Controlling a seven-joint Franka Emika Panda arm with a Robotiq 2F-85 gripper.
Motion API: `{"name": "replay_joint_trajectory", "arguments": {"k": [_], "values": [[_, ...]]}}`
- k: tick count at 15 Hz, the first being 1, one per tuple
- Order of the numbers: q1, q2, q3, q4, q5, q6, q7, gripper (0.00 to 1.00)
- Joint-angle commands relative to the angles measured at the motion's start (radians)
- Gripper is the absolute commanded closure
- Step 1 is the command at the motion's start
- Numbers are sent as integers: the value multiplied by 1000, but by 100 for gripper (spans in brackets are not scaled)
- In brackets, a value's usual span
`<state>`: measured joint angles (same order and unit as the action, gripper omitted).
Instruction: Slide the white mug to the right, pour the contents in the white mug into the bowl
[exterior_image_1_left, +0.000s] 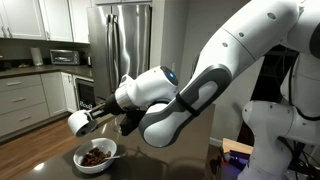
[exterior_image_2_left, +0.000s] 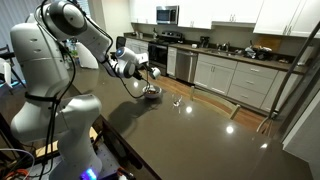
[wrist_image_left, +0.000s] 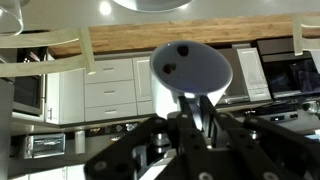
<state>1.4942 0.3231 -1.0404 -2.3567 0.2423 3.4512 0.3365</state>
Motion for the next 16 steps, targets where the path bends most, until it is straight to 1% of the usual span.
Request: {"name": "replay_joint_trajectory", "arguments": {"k": [1,7,13,16], "values": [[-1,4,-2,-11,5,18,15,93],[-63,-16,53,-42,-16,18,38,93],[-203,-31,193,-55,-48,18,83,93],[-252,-23,239,-46,-43,17,88,93]]}}
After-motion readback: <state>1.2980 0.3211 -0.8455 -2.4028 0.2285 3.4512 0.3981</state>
